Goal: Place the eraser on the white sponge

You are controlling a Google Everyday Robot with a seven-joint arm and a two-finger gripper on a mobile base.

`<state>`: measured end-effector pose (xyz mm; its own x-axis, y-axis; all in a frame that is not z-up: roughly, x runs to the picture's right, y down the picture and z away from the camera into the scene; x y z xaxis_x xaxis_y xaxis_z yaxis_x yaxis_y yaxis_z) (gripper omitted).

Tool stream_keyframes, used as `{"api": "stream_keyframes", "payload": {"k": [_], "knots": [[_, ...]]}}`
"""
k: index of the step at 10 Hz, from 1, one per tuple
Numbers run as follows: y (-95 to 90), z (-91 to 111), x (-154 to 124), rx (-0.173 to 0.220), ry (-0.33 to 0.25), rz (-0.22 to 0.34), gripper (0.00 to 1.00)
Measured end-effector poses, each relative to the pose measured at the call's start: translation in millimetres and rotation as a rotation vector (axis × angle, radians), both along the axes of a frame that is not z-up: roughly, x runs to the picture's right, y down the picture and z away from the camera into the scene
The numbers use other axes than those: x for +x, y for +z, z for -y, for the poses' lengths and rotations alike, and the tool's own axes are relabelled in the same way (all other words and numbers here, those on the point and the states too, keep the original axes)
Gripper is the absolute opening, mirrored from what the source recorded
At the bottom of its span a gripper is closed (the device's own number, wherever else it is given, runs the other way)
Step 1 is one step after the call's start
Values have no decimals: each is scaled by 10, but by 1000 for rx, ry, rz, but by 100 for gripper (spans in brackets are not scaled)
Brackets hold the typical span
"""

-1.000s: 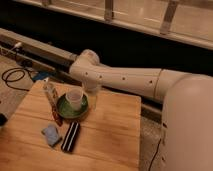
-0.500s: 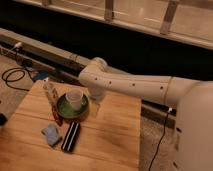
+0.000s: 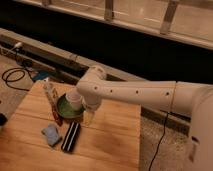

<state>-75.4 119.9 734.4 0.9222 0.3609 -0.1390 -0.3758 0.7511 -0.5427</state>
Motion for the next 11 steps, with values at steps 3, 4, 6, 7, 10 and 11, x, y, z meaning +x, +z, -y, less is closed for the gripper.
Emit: {"api": "stream_keyframes", "payload": {"k": [3,4,6,7,10,11], "knots": [[-90,-57,-305,12,-53,70,80],[-128,-73,-405,14,-63,92,80],[-110,-68,-342,16,-67,79,80],[-111,-70,-356,16,-69,80,80],[-127,-109,-447,19,-127,97,80],[-146,-184,-516,12,-149,111,80]]}}
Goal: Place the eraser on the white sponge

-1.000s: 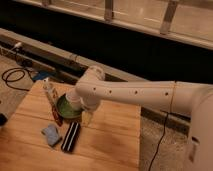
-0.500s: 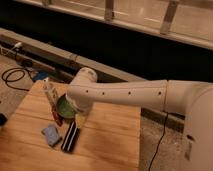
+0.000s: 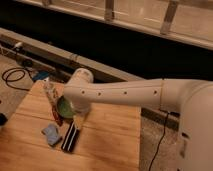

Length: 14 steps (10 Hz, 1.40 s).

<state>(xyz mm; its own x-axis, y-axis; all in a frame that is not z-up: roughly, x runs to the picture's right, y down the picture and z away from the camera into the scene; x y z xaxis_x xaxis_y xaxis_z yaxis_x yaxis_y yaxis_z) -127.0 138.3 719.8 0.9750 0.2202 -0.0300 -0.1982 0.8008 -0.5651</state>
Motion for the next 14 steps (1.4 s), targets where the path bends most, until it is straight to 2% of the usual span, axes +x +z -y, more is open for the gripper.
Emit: {"api": "stream_keyframes", "payload": {"k": [1,4,7,9,10,12,14], "knots": [[5,-135,-52,-9,-23,6,80],[133,-398,-104,-56,-23,21,80],[332,-625,-99,-98,18,44,80],[432,-715,-133,-125,62,17,80],[443,-703,-90,-120,113,-20,80],[407,-683,49,-87,336,-157,80],[371,-680,118,-70,474,-228,80]]}}
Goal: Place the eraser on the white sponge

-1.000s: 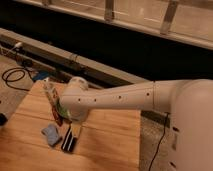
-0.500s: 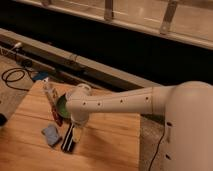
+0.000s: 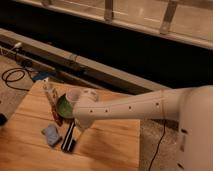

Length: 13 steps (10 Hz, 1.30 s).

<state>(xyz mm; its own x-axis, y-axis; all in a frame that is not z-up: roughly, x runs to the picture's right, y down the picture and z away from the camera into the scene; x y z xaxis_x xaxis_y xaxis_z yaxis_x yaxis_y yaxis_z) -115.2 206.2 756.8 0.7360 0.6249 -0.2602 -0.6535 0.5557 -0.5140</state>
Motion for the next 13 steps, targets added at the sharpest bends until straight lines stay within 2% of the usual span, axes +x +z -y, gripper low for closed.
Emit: {"api": "stream_keyframes", "payload": {"k": [1,2,3,5,7,8,10,13], "knots": [[-17,-8,21,4,56,-31,80],[-23,-10,36,1,87,-50,80],[-14,-15,-5,-13,73,-61,80],[-29,-89,-175,-40,-67,-12,80],[-13,-208,-292,-66,-177,26,80],[1,-278,-342,-83,-201,21,80],[39,-357,-389,-105,-210,13,80],[130,-469,-411,-144,-195,-8,80]]}}
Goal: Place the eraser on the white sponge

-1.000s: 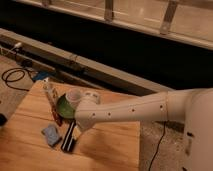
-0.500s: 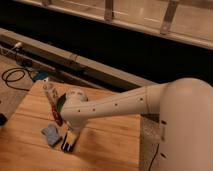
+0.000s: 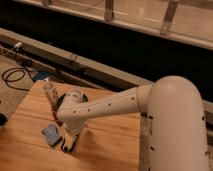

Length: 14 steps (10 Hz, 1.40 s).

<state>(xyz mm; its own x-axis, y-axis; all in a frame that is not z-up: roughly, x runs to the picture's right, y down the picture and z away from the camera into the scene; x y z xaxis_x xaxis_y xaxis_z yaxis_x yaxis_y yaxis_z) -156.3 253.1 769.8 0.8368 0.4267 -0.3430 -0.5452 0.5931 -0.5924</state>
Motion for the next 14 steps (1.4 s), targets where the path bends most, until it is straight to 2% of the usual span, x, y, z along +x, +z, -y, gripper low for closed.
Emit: {"api": "stream_keyframes", "payload": {"k": [3,4,9,14], "knots": [[7,3,-49,-10,31,-12,80],[4,27,-33,-12,60,-18,80],[-3,23,-53,-13,61,-14,80],[16,29,-93,-16,104,-22,80]]}}
